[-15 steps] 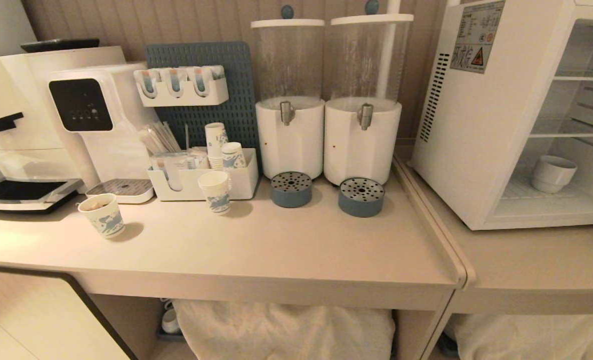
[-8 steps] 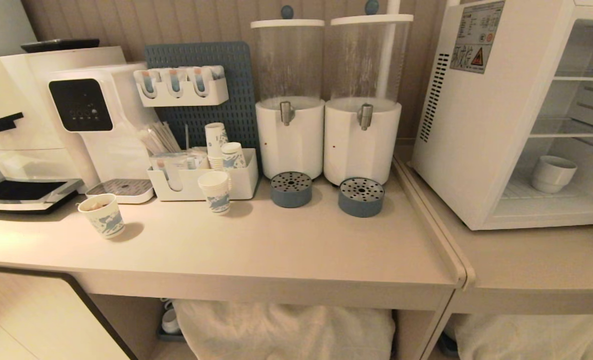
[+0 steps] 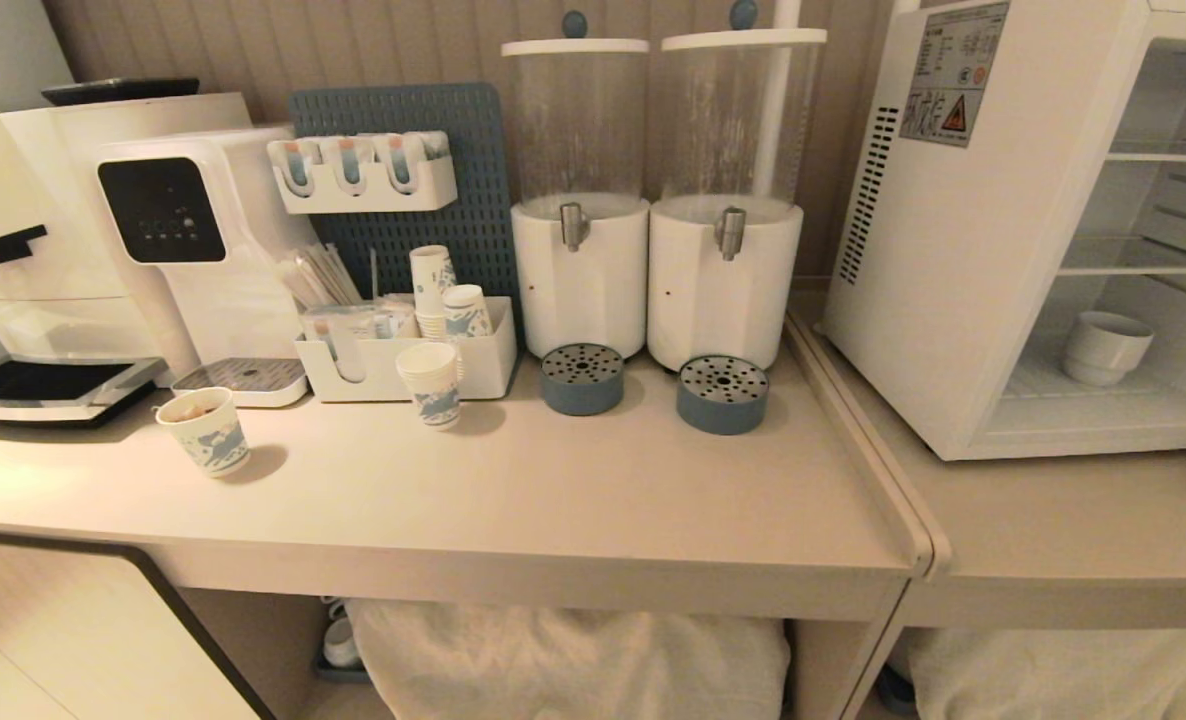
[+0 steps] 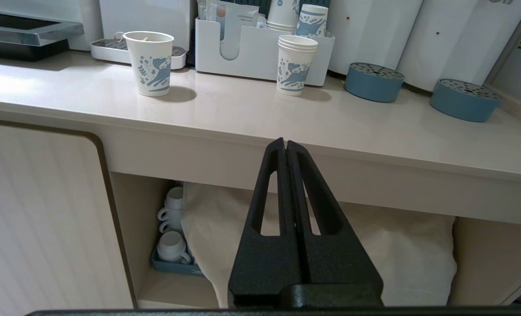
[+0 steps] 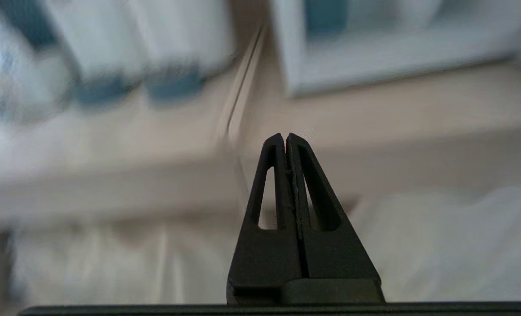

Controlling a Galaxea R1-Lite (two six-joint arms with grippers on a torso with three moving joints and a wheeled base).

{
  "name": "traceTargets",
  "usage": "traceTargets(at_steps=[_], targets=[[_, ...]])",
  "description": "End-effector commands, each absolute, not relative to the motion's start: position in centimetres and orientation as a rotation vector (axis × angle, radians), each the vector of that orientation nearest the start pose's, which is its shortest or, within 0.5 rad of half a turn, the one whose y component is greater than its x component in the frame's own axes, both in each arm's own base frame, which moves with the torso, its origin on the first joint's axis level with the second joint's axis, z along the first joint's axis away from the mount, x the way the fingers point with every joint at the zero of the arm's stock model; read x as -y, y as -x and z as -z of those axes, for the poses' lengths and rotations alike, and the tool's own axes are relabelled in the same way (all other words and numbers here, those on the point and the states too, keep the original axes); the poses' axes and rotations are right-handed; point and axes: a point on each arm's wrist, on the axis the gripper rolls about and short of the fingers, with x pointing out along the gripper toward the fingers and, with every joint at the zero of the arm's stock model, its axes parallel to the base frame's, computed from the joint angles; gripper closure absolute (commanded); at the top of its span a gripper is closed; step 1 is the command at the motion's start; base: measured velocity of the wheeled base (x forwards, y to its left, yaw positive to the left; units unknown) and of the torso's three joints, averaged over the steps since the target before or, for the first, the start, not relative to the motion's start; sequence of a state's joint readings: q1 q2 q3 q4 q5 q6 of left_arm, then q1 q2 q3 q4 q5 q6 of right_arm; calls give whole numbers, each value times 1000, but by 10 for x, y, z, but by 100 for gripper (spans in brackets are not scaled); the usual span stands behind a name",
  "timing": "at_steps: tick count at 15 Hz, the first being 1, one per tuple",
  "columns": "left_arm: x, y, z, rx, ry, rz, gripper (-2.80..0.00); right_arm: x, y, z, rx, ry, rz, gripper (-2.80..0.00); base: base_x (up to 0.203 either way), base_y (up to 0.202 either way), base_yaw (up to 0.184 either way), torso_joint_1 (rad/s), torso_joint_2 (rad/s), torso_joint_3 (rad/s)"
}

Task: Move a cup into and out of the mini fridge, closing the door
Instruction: Close the freezer door

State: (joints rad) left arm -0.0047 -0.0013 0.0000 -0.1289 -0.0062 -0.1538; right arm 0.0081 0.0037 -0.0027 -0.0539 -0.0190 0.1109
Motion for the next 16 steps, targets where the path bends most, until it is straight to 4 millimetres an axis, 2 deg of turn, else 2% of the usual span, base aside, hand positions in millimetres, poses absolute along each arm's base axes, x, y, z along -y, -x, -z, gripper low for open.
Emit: traceTargets(at_steps=[1, 3, 16], targets=[[0, 21, -78, 94, 155, 18, 0, 0, 24, -80, 11, -81, 4, 0, 0, 0, 0, 0, 0, 0], [0, 21, -78, 94, 155, 18, 0, 0, 23, -77, 10, 26, -6, 0, 0, 0, 0, 0, 0, 0], [0, 21, -77, 84, 134, 19, 0, 0, 23, -77, 4, 43, -17, 0, 0, 0, 0, 0, 0, 0]])
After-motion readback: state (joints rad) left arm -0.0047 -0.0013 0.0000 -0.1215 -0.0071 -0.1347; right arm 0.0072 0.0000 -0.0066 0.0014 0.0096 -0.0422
